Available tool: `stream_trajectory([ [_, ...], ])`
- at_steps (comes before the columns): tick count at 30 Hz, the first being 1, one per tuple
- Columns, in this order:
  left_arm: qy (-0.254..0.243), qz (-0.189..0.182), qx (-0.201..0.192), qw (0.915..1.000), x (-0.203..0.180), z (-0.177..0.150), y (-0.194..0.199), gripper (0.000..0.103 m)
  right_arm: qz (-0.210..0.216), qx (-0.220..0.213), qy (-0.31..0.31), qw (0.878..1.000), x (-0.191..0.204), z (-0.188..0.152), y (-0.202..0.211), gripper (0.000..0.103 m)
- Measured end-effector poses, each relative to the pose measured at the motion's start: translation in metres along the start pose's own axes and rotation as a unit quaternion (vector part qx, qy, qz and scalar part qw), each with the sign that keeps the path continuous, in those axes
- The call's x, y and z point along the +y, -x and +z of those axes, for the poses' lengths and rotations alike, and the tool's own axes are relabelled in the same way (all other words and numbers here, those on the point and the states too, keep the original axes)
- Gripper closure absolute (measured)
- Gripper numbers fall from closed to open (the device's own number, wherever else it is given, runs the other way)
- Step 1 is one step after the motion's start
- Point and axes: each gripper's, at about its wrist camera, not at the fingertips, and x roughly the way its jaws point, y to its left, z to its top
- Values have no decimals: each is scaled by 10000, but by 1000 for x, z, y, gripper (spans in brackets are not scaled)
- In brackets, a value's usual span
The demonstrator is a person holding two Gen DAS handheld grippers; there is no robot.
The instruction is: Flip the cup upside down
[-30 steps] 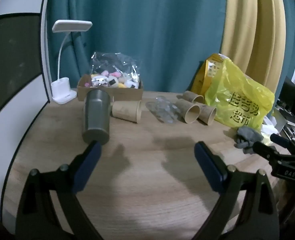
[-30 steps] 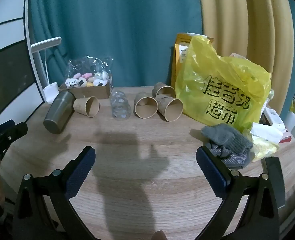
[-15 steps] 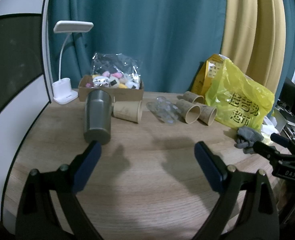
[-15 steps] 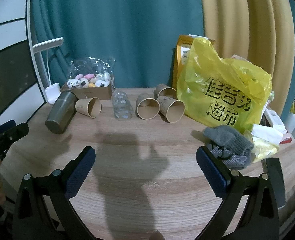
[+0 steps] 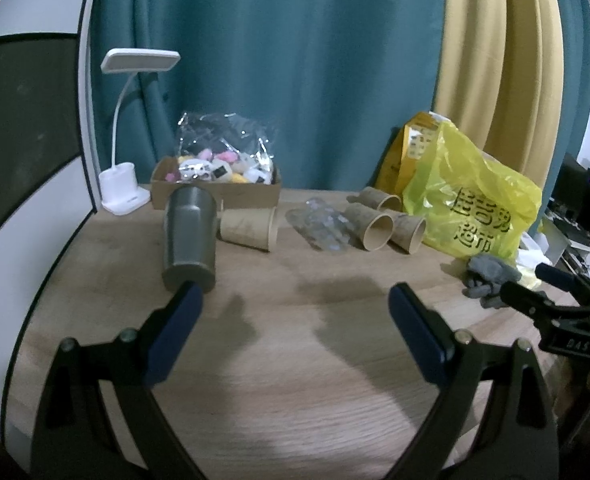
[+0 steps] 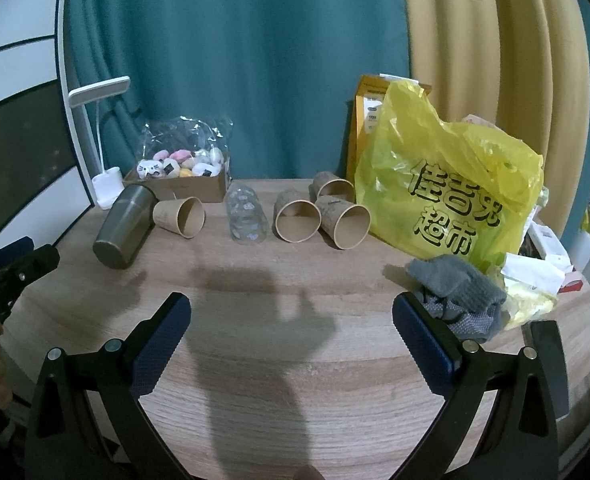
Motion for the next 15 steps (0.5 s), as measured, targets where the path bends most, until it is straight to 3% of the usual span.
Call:
stream_trajectory([
  [15,36,174,51,9998,0,-2,-4,8,87,45,15,10000,0,8,1,1],
])
